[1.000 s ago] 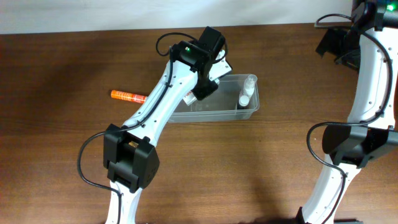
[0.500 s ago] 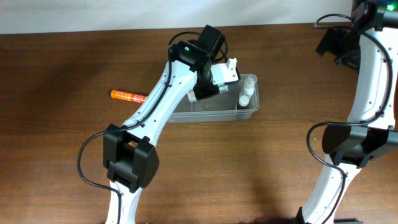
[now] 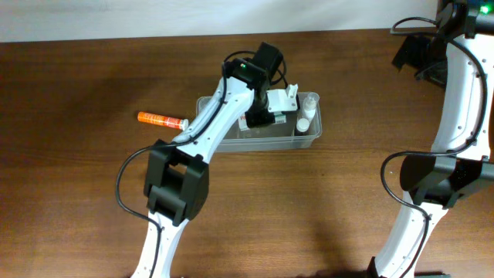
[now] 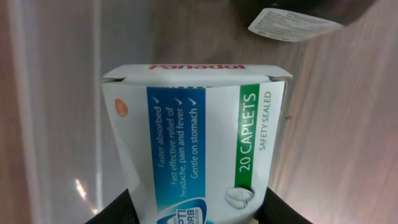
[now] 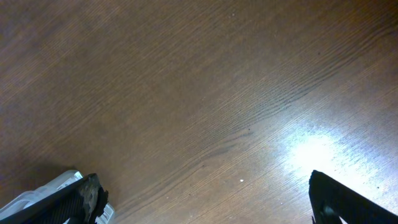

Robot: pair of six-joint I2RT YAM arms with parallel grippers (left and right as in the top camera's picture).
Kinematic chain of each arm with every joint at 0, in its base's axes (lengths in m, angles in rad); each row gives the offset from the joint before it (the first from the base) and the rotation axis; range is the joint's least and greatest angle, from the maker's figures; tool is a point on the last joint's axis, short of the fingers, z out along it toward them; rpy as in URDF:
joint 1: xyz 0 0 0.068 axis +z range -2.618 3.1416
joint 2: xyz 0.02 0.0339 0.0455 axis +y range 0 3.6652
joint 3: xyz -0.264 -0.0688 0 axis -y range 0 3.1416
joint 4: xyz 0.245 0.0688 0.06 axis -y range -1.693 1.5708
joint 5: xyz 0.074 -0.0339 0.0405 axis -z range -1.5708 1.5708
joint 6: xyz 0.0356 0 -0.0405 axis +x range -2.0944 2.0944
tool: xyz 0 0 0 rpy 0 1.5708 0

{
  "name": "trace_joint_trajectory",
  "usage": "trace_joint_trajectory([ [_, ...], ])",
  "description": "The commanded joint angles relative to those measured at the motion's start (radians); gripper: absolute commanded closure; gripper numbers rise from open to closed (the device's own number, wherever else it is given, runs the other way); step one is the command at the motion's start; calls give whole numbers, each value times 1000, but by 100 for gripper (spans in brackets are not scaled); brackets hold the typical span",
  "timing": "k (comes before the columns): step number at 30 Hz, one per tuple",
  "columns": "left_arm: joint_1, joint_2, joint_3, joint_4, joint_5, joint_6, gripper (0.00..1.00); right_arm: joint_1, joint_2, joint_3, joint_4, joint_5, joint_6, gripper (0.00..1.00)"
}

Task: Pack container
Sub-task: 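Carry the Panadol box over the container and lower it inside, then release the box and move the left gripper to the orange tube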

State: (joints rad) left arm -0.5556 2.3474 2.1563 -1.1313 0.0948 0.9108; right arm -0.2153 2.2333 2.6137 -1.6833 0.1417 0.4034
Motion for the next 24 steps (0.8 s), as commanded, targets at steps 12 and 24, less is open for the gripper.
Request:
trace_joint_trajectory([
  [12, -37, 13, 17, 59, 22, 26, 38, -1, -17, 12, -1, 12, -3, 2],
  [24, -37, 3, 90, 42, -103, -177, 35, -1, -16, 12, -1, 13, -3, 2],
])
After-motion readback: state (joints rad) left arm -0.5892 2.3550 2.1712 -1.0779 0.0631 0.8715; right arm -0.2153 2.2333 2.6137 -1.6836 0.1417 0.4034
